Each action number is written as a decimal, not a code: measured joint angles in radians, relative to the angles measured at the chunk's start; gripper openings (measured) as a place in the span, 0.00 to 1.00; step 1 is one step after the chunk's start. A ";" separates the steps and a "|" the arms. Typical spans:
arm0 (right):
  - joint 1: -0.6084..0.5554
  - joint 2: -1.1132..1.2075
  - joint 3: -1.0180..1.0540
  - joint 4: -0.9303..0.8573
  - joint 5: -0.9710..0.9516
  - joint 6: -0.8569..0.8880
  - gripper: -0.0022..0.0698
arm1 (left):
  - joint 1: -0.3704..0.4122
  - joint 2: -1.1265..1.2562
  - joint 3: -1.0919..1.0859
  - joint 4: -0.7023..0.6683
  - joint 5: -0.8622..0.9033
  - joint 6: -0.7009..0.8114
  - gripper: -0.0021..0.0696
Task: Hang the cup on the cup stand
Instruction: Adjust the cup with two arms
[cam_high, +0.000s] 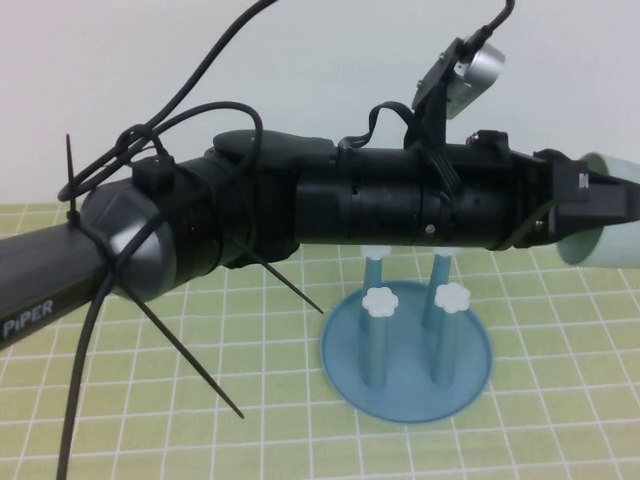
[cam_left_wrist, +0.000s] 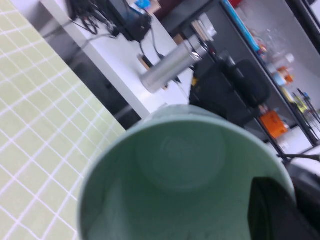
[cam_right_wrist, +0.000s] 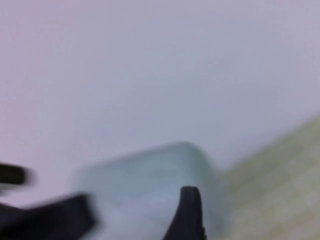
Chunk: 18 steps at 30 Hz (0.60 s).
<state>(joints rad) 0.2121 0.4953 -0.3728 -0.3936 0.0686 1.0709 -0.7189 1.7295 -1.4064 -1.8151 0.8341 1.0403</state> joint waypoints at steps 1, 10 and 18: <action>0.000 0.000 0.024 0.003 -0.090 0.042 0.86 | 0.000 0.000 0.000 -0.013 0.015 0.008 0.03; 0.000 0.000 0.238 0.292 -0.545 0.337 0.86 | -0.007 -0.002 0.000 -0.023 -0.001 -0.027 0.03; 0.000 0.000 0.369 0.378 -0.562 0.520 0.86 | -0.087 -0.002 0.000 -0.023 -0.083 -0.066 0.03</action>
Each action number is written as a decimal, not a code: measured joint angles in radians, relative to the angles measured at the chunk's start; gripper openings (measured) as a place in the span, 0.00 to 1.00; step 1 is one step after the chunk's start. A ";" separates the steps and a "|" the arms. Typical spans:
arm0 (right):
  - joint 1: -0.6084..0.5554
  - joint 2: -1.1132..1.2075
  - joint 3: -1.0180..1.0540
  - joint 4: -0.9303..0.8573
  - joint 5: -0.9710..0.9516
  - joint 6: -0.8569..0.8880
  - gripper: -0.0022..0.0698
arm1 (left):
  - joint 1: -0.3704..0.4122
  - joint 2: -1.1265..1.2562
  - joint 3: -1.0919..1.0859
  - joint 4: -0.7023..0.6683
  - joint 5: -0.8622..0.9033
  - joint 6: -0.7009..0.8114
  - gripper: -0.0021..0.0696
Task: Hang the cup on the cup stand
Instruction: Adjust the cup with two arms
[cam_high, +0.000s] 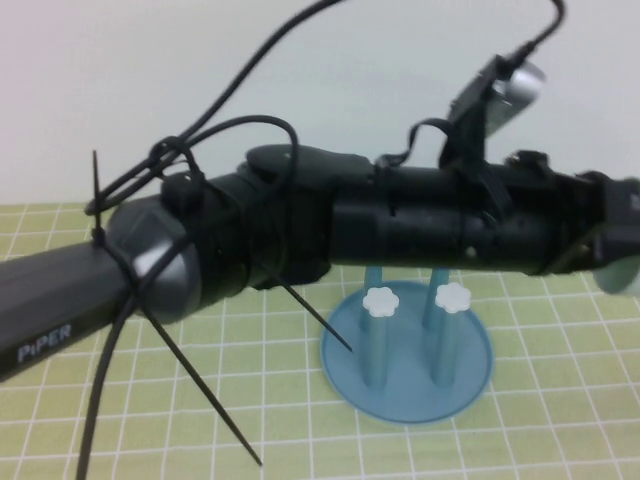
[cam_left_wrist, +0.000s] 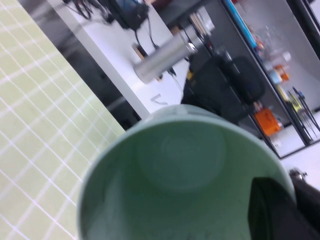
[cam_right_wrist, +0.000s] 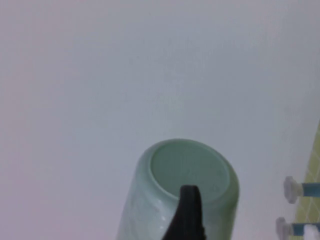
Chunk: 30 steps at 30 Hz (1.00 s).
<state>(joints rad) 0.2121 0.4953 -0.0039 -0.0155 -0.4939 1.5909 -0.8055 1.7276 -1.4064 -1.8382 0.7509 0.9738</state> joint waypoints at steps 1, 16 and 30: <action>0.000 0.000 0.004 0.002 -0.015 0.002 0.86 | -0.012 0.000 0.000 0.000 -0.002 0.000 0.03; 0.000 0.000 0.004 0.060 -0.154 -0.001 0.92 | -0.077 -0.002 0.000 0.000 -0.057 -0.037 0.03; 0.000 -0.006 0.004 0.050 -0.297 0.078 0.99 | -0.199 0.000 -0.097 0.000 -0.123 0.057 0.03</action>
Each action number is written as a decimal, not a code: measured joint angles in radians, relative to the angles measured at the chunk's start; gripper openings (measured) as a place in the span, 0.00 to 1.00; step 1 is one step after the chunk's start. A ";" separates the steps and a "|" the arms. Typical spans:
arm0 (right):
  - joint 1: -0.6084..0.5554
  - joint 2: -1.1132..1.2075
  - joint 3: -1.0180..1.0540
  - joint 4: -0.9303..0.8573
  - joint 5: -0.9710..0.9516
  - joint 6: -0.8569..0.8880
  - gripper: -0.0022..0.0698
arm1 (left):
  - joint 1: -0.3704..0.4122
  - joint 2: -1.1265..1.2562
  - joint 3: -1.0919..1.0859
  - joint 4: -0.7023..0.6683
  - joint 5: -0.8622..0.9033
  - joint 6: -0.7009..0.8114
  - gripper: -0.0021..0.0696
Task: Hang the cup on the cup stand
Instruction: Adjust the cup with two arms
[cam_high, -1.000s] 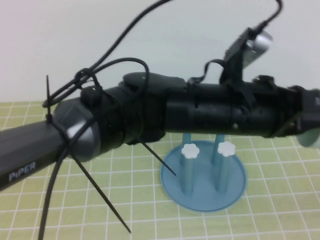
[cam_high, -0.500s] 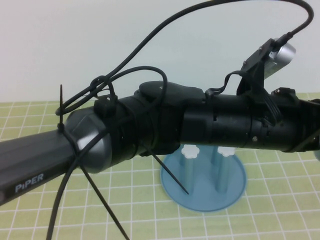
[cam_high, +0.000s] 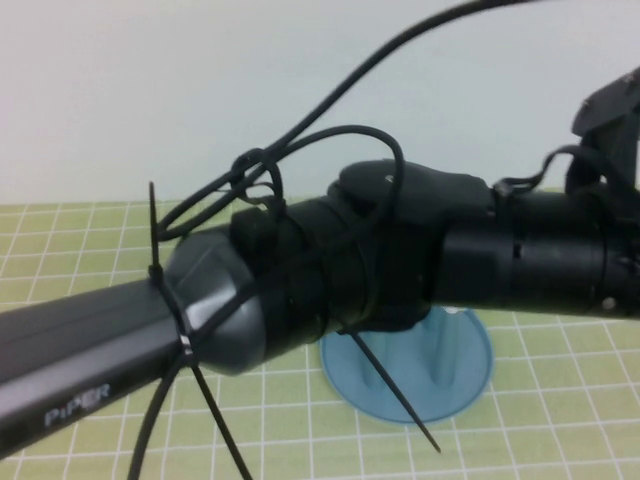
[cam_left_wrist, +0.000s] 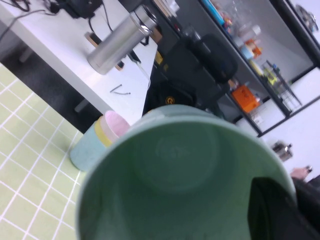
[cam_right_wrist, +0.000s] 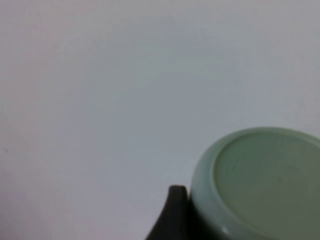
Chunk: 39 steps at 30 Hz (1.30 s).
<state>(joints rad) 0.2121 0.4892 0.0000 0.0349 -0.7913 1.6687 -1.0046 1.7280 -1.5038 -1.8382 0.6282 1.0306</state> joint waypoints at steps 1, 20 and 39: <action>0.000 0.000 0.000 0.000 -0.009 0.000 0.99 | -0.003 0.002 0.000 0.000 -0.010 0.006 0.03; 0.000 0.000 0.001 0.023 -0.052 -0.094 0.86 | -0.017 0.002 0.000 0.000 -0.014 0.006 0.03; 0.000 0.000 0.001 0.074 -0.139 -0.299 0.85 | 0.116 0.000 0.000 0.092 0.276 -0.028 0.54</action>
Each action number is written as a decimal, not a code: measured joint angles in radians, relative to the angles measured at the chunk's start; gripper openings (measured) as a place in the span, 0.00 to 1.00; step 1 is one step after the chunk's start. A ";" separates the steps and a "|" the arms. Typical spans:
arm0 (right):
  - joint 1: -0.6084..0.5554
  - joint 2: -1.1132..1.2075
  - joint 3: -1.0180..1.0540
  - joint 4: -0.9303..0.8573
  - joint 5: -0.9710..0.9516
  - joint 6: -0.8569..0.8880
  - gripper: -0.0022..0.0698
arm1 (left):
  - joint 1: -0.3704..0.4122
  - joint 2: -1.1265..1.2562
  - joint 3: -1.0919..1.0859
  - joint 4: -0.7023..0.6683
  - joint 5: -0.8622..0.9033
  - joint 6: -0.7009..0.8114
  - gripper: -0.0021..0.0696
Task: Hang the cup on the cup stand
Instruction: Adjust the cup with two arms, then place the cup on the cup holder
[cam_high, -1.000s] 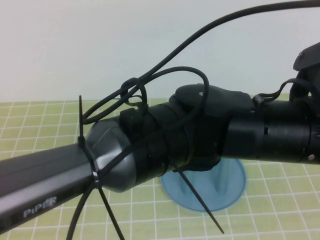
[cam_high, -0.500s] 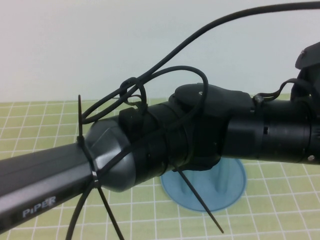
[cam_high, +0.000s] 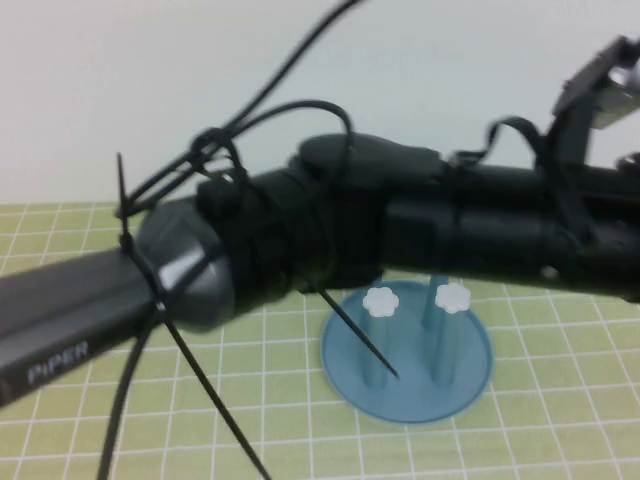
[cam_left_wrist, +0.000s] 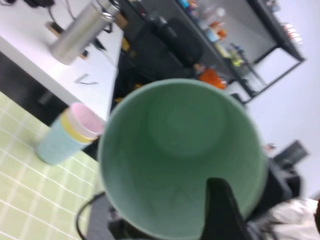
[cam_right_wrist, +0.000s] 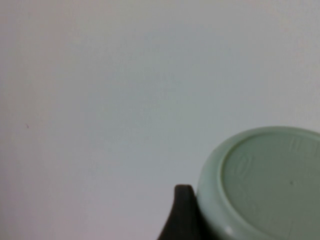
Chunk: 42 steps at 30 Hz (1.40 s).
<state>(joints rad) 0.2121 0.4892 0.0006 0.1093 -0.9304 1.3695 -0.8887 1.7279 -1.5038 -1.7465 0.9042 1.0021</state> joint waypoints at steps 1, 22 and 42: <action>0.000 0.000 0.000 0.007 0.005 -0.014 0.85 | 0.017 0.000 0.000 0.007 0.036 -0.011 0.53; 0.000 0.011 -0.206 -0.450 0.548 -0.331 0.85 | 0.327 -0.120 0.000 0.392 0.022 -0.132 0.03; 0.000 0.674 -0.646 -1.064 0.332 -0.280 0.85 | 0.327 -0.354 0.126 1.347 -0.304 -0.686 0.03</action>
<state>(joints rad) 0.2121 1.1636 -0.6458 -0.9550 -0.5986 1.0899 -0.5615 1.3739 -1.3774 -0.3994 0.6005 0.3165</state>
